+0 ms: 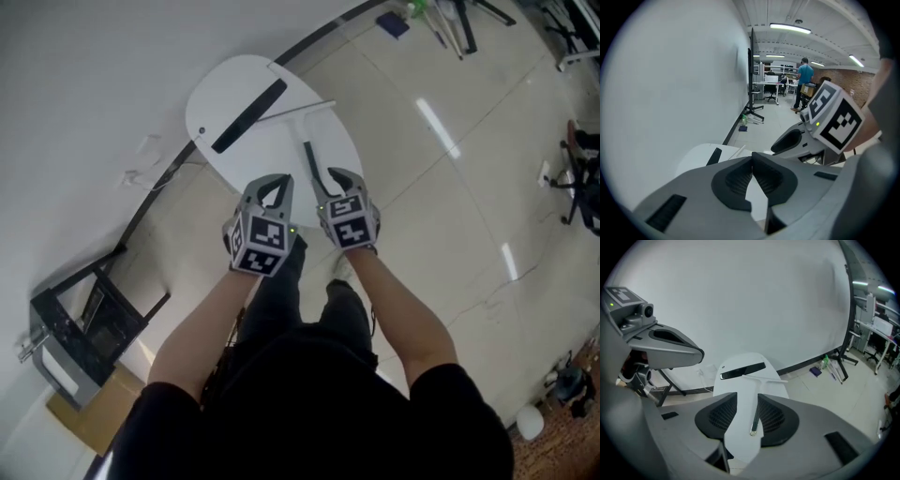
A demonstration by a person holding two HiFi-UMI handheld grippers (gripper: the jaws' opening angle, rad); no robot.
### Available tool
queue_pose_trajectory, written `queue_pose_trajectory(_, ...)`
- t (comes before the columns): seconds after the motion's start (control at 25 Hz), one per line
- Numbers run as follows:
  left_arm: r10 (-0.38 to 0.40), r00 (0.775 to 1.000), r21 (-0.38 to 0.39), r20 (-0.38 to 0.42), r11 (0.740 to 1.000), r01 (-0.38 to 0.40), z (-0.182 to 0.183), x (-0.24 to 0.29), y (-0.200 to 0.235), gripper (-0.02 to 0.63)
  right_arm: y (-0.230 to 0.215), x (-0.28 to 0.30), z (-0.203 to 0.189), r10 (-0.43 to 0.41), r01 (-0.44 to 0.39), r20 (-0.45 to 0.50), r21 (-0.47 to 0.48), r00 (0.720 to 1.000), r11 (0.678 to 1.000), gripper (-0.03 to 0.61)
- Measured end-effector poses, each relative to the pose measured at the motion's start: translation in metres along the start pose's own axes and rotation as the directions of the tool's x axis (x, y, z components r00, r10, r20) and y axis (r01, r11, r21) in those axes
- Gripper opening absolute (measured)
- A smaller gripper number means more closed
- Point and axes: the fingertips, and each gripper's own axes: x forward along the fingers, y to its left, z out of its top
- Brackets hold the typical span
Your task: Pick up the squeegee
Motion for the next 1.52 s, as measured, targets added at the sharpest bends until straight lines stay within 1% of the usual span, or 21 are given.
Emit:
queue_pose_trajectory(0.08,-0.035,0.999,0.008,-0.032,0.999,0.035,-0.016,0.026,0.018,0.005,-0.005,0.04,-0.008,-0.022,0.023,-0.037,0.028,0.999,0.999,0.146)
queue_pose_trajectory(0.2,-0.081,0.994,0.015,-0.077,0.997,0.082,-0.033,0.057,0.03,0.006,-0.015,0.087,-0.021,-0.046,0.051,-0.082,0.057,0.996,0.997,0.146)
queue_pose_trajectory(0.28,-0.107,0.99,0.012,-0.094,0.994,0.109,-0.041,0.076,0.036,0.005,-0.023,0.117,-0.03,-0.056,0.065,-0.109,0.079,0.992,0.995,0.146)
queue_pose_trajectory(0.4,-0.126,0.986,0.002,-0.106,0.992,0.127,-0.05,0.104,0.046,0.005,-0.035,0.159,-0.04,-0.064,0.077,-0.142,0.089,0.988,0.993,0.146)
queue_pose_trajectory(0.68,-0.159,0.977,-0.018,-0.142,0.987,0.158,-0.068,0.133,0.05,0.005,-0.043,0.209,-0.058,-0.048,0.067,-0.193,0.092,0.98,0.993,0.146)
queue_pose_trajectory(0.88,-0.166,0.975,-0.031,-0.147,0.986,0.163,-0.072,0.138,0.053,0.005,-0.045,0.224,-0.073,-0.066,0.096,-0.228,0.124,0.971,0.988,0.146)
queue_pose_trajectory(0.92,-0.166,0.975,-0.033,-0.148,0.986,0.163,-0.073,0.139,0.054,0.005,-0.046,0.226,-0.073,-0.07,0.101,-0.231,0.125,0.97,0.987,0.132)
queue_pose_trajectory(1.0,-0.165,0.975,-0.036,-0.149,0.986,0.162,-0.074,0.14,0.055,0.005,-0.046,0.227,-0.07,-0.074,0.103,-0.23,0.117,0.97,0.988,0.115)
queue_pose_trajectory(1.2,-0.159,0.977,-0.034,-0.141,0.987,0.156,-0.071,0.133,0.056,0.005,-0.051,0.217,-0.064,-0.107,0.136,-0.215,0.124,0.971,0.983,0.104)
queue_pose_trajectory(1.32,-0.149,0.981,-0.03,-0.127,0.989,0.146,-0.063,0.126,0.058,0.005,-0.05,0.203,-0.052,-0.111,0.135,-0.19,0.115,0.976,0.984,0.103)
queue_pose_trajectory(1.52,-0.128,0.989,-0.014,-0.074,0.992,0.127,-0.035,0.103,0.057,0.005,-0.046,0.168,-0.038,-0.106,0.126,-0.159,0.12,0.981,0.985,0.101)
